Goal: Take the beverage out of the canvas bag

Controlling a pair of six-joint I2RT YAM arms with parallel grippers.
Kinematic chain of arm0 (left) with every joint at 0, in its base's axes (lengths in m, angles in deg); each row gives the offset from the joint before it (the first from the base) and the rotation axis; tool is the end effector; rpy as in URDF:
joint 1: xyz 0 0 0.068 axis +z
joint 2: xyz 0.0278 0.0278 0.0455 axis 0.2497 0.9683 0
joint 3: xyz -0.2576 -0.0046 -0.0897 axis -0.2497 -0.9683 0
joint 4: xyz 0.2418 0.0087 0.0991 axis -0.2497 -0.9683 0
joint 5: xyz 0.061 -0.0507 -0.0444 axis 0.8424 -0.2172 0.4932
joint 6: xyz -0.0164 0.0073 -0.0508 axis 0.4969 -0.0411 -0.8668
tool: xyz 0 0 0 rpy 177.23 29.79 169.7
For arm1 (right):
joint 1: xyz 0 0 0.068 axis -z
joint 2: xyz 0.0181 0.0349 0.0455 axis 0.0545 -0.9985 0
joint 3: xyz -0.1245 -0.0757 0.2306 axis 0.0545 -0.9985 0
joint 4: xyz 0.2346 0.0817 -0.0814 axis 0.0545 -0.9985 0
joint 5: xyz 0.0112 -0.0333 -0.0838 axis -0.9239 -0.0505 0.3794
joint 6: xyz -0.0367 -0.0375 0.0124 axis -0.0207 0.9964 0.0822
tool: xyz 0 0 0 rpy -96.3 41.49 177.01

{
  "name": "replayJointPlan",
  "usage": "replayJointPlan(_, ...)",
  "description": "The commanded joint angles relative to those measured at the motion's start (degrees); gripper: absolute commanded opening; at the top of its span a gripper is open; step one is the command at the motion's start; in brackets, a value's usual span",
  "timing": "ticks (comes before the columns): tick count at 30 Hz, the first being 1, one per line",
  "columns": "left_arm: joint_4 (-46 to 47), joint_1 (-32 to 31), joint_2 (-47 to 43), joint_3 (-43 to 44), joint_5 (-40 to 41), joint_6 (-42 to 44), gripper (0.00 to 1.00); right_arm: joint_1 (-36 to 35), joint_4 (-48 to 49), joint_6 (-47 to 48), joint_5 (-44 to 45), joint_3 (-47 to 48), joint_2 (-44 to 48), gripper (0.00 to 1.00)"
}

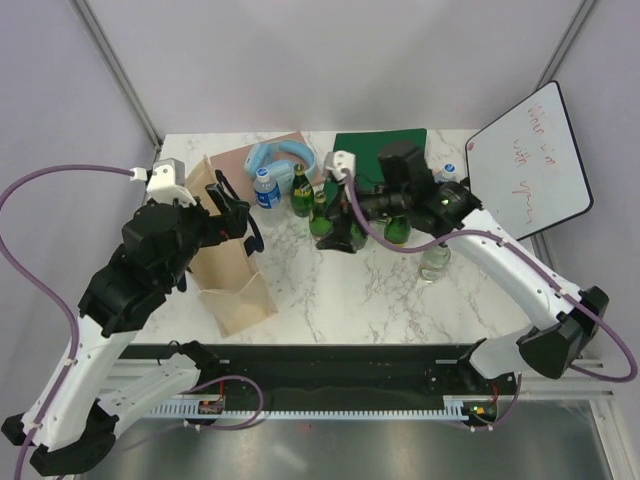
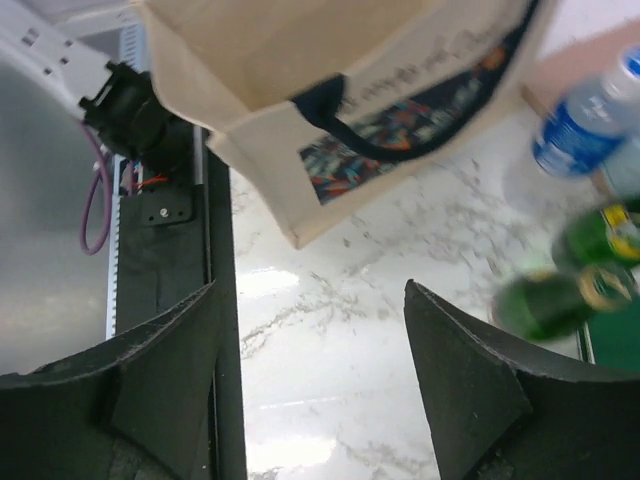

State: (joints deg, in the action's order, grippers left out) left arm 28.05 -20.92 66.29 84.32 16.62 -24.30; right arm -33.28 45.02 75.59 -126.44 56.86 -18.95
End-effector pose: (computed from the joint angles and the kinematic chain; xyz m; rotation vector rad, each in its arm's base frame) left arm 0.1149 -0.0656 0.4443 -0.1475 1.8203 -0.4445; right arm 0.2269 0.1967 0.4064 -1.2465 1.6855 1.0154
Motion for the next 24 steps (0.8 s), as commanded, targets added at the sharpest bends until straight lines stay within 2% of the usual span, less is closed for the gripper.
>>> replayJointPlan(1, -8.14, 4.25, 0.24, -2.3, 4.39, -6.26, 0.99, -11.9, -1.33, 7.34, 4.09, 8.16, -5.75, 0.78)
replayJointPlan(7, -10.86, 10.32, -1.78, -2.56, 4.04, -8.11, 1.0, -24.14, 1.55, 11.48, 13.76, 16.43, -14.89, 0.56)
replayJointPlan(8, -11.3, 11.11, -2.4, -2.83, 4.04, -8.72, 1.0, -24.85, 2.26, 11.13, 14.29, 18.7, -16.31, 0.47)
replayJointPlan(12, -12.45, 11.91, -4.33, -4.93, 3.6, -11.18, 1.0, -26.79, 3.76, 9.37, 16.57, 23.81, -22.11, 0.27)
replayJointPlan(14, -14.2, 12.0, -5.21, -5.55, 4.29, -12.77, 0.99, -27.93, 4.37, 9.63, 17.1, 24.26, -24.05, 0.22)
replayJointPlan(21, -17.98, 12.0, -11.27, -12.39, 2.55, -19.52, 0.95, -31.62, 3.41, 16.21, 18.16, 19.08, -23.88, 0.2)
replayJointPlan(24, -18.69, 12.0, -13.82, -14.51, 0.61, -21.81, 0.88, -33.46, 2.01, 19.55, 17.9, 16.09, -22.22, 0.19)
